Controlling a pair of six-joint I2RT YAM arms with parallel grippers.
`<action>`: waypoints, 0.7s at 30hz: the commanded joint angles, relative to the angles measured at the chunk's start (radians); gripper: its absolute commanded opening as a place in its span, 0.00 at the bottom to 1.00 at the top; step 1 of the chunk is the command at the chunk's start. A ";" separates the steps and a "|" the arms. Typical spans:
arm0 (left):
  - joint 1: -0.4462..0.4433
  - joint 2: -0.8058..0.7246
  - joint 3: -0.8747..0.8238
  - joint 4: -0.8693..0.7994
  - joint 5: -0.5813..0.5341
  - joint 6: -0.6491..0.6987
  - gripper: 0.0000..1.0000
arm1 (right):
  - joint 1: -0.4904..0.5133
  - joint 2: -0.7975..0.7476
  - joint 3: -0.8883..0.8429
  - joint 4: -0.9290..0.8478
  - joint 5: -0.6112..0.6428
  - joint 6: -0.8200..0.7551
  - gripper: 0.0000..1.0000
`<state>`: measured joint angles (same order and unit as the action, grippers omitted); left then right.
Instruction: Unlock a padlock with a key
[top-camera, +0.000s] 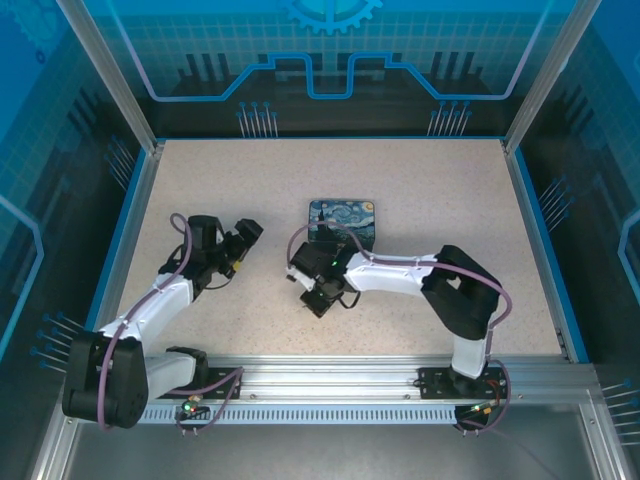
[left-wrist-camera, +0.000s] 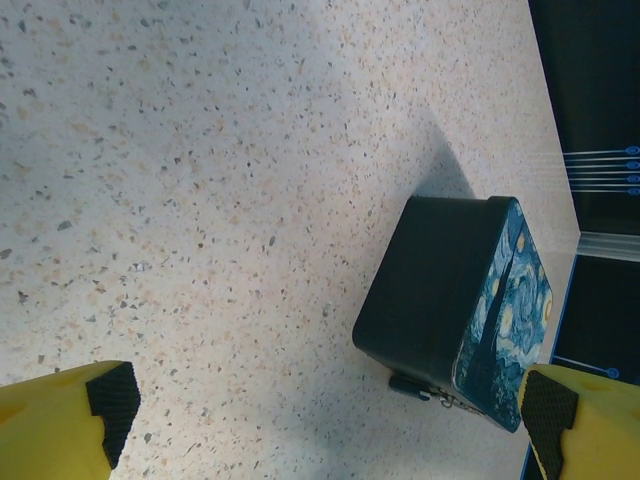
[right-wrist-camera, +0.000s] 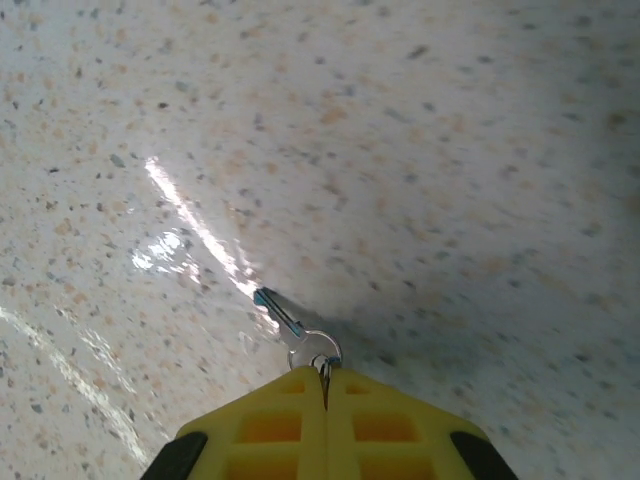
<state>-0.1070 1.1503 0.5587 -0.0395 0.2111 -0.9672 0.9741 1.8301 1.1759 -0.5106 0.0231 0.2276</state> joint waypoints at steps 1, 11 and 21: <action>-0.015 0.029 -0.016 0.056 0.043 0.001 0.99 | -0.047 -0.071 -0.034 0.046 -0.050 0.046 0.00; -0.245 0.238 0.030 0.194 0.011 -0.050 0.99 | -0.139 -0.144 -0.186 0.125 -0.099 0.098 0.00; -0.331 0.345 0.102 0.237 -0.003 -0.070 0.99 | -0.166 -0.198 -0.330 0.168 -0.107 0.107 0.00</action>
<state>-0.4244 1.4853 0.6231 0.1669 0.2173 -1.0229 0.8211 1.6554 0.8837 -0.3714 -0.0643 0.3187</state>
